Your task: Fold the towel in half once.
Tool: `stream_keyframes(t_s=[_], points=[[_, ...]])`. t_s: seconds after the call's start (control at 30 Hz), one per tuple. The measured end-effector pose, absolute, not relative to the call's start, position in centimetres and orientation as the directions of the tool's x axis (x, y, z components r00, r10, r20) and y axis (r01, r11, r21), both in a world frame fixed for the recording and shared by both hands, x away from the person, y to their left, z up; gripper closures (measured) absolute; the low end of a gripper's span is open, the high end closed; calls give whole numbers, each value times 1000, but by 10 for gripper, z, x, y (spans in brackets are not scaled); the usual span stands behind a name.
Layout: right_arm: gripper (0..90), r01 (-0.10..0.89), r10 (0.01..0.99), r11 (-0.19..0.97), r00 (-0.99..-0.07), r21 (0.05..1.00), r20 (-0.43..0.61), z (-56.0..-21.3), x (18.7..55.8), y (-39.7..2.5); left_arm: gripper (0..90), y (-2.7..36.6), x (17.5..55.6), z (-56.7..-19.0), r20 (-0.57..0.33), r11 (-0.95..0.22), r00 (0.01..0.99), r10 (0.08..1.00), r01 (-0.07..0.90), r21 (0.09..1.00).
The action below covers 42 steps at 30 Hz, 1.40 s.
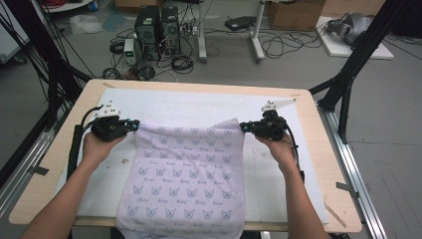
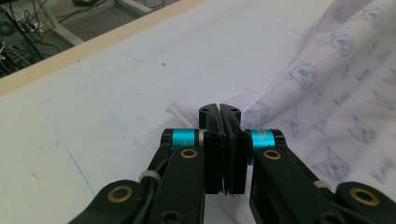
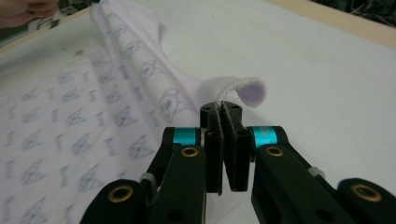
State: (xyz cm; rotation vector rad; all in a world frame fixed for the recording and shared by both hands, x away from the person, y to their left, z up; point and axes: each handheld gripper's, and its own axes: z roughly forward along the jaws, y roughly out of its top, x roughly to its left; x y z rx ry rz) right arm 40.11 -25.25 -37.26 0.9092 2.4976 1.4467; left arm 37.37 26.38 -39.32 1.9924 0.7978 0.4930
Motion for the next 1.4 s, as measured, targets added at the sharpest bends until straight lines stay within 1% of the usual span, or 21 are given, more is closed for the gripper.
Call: stream_keyframes(t_s=[0.13, 0.2, 0.23, 0.27, 0.33, 0.4, 0.43, 0.47, 0.53, 0.6, 0.67, 0.77, 0.83, 0.87, 0.9, 0.93, 1.0, 1.03, 1.1, 1.2, 1.4], points=[[877, 454, 526, 377, -823, 808, 217, -386, 376, -256, 876, 271, 342, -406, 16, -378, 738, 675, 327, 866], [868, 453, 505, 393, -833, 800, 224, -395, 362, -256, 857, 272, 332, -413, 7, -390, 753, 658, 333, 858], [838, 455, 495, 409, -839, 791, 226, -399, 359, -255, 827, 272, 328, -416, 5, -402, 761, 649, 337, 851], [805, 438, 495, 417, -844, 796, 206, -402, 354, -255, 787, 273, 326, -419, -2, -411, 765, 644, 348, 843], [724, 442, 518, 406, -832, 800, 197, -403, 350, -258, 695, 274, 325, -419, -4, -425, 765, 644, 363, 829], [683, 432, 526, 388, -829, 814, 190, -401, 350, -261, 641, 275, 328, -415, -11, -416, 762, 648, 366, 833], [653, 428, 531, 384, -827, 818, 184, -399, 352, -260, 632, 274, 331, -413, -12, -414, 760, 650, 367, 833], [616, 427, 538, 389, -825, 816, 175, -398, 354, -259, 620, 273, 335, -411, -20, -409, 760, 650, 372, 833], [589, 434, 545, 400, -821, 807, 171, -397, 360, -254, 578, 268, 345, -409, -47, -387, 752, 657, 391, 835], [542, 436, 551, 420, -819, 796, 157, -398, 367, -249, 558, 263, 356, -410, -67, -376, 750, 659, 405, 834], [516, 445, 562, 417, -811, 793, 160, -405, 375, -244, 549, 259, 365, -413, -73, -380, 739, 670, 426, 821], [492, 482, 566, 422, -802, 768, 193, -416, 383, -238, 524, 253, 378, -422, -84, -390, 724, 684, 461, 797], [493, 513, 558, 428, -797, 744, 229, -425, 388, -233, 516, 249, 385, -430, -96, -394, 714, 694, 488, 779], [511, 519, 553, 438, -799, 734, 236, -429, 390, -229, 532, 248, 387, -433, -111, -400, 719, 686, 500, 768], [565, 525, 541, 444, -803, 726, 249, -432, 391, -226, 615, 248, 388, -437, -128, -416, 739, 662, 504, 757], [635, 520, 524, 455, -813, 723, 255, -434, 392, -223, 708, 248, 388, -438, -125, -432, 750, 650, 500, 750], [798, 487, 496, 497, -839, 718, 225, -434, 391, -218, 840, 248, 388, -438, -133, -436, 764, 632, 492, 754], [820, 476, 490, 501, -845, 723, 217, -432, 390, -217, 862, 248, 387, -437, -126, -436, 767, 629, 482, 760], [842, 461, 488, 497, -849, 735, 202, -429, 389, -216, 872, 250, 386, -433, -118, -427, 765, 633, 472, 771], [843, 456, 501, 480, -844, 749, 193, -422, 386, -220, 874, 255, 382, -425, -108, -397, 754, 648, 455, 797], [848, 413, 493, 449, -854, 792, 165, -405, 375, -227, 873, 260, 367, -406, -78, -364, 762, 643, 394, 844]])
